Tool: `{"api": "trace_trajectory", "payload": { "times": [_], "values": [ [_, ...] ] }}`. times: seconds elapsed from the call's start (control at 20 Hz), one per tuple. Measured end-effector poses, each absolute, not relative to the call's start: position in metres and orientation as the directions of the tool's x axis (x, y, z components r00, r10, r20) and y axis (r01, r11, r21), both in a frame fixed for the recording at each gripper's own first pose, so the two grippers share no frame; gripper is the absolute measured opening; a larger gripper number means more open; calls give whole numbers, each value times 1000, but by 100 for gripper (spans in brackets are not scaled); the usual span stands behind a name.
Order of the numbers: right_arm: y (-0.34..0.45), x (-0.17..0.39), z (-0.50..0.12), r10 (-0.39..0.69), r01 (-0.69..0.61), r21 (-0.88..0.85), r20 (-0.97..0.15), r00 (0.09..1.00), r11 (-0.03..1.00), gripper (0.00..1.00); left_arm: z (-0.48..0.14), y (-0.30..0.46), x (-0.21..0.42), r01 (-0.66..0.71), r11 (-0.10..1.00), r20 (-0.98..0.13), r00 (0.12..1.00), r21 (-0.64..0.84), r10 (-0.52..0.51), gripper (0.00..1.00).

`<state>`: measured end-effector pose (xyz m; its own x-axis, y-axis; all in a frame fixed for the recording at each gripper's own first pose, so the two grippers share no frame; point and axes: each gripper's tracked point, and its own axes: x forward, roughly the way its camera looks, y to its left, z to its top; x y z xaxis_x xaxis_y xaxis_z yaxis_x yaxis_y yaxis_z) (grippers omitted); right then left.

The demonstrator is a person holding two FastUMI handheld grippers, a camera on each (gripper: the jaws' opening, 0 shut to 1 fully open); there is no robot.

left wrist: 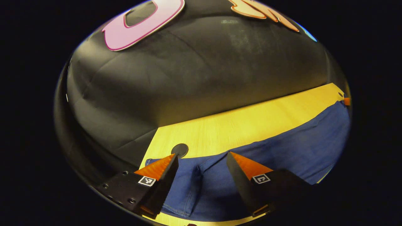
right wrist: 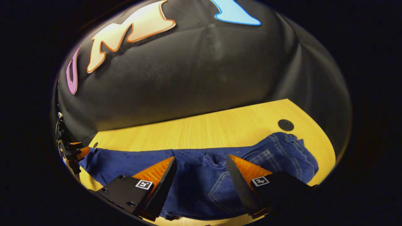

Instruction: Grasp the waist and the cuffs of the jeans and fold them to make the two legs overlap; first hold the waist and fold one-third of the jeans toward the cuffs, then hold the cuffs and fold the remaining one-third in the same direction to finish folding.

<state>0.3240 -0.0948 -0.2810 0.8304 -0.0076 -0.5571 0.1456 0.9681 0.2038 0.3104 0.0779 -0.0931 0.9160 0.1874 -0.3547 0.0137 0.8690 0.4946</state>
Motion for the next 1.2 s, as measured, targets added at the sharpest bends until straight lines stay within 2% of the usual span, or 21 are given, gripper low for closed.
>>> {"api": "trace_trajectory", "payload": {
  "times": [0.15,0.2,0.25,0.3,0.45,0.5,0.7,0.75,0.85,0.95,1.05,1.2],
  "values": [
    [-140,299,-256,-69,197,180,-546,835,964,99,-85,43,286,56,874,-336,933,482,126,96],
    [-159,291,-253,-99,221,164,-543,834,961,96,-84,32,274,63,884,-338,934,463,110,96],
    [-179,280,-252,-130,250,151,-547,827,956,99,-85,17,262,76,899,-340,937,431,84,95],
    [-201,268,-254,-161,286,144,-558,814,947,95,-84,3,250,81,914,-335,940,399,63,95],
    [-255,238,-275,-227,370,125,-600,767,920,95,-88,-26,212,96,934,-331,943,343,25,95],
    [-265,232,-284,-221,376,130,-620,753,918,99,-90,-32,202,103,935,-340,940,338,20,96],
    [-296,218,-312,-222,384,104,-668,711,918,99,-101,-63,165,123,959,-373,928,256,-20,96],
    [-298,217,-315,-211,382,115,-673,709,917,95,-102,-71,156,120,967,-369,929,227,-29,96],
    [-299,220,-327,-188,378,135,-688,701,916,98,-103,-86,141,117,977,-363,931,177,-46,96],
    [-301,221,-333,-165,374,160,-695,700,914,95,-104,-97,131,120,979,-362,931,164,-54,96],
    [-301,221,-334,-152,363,170,-690,707,916,99,-105,-104,124,123,977,-366,929,173,-52,96],
    [-299,224,-343,-130,349,184,-694,708,919,99,-104,-114,118,132,975,-368,928,178,-59,96]
  ]
}}
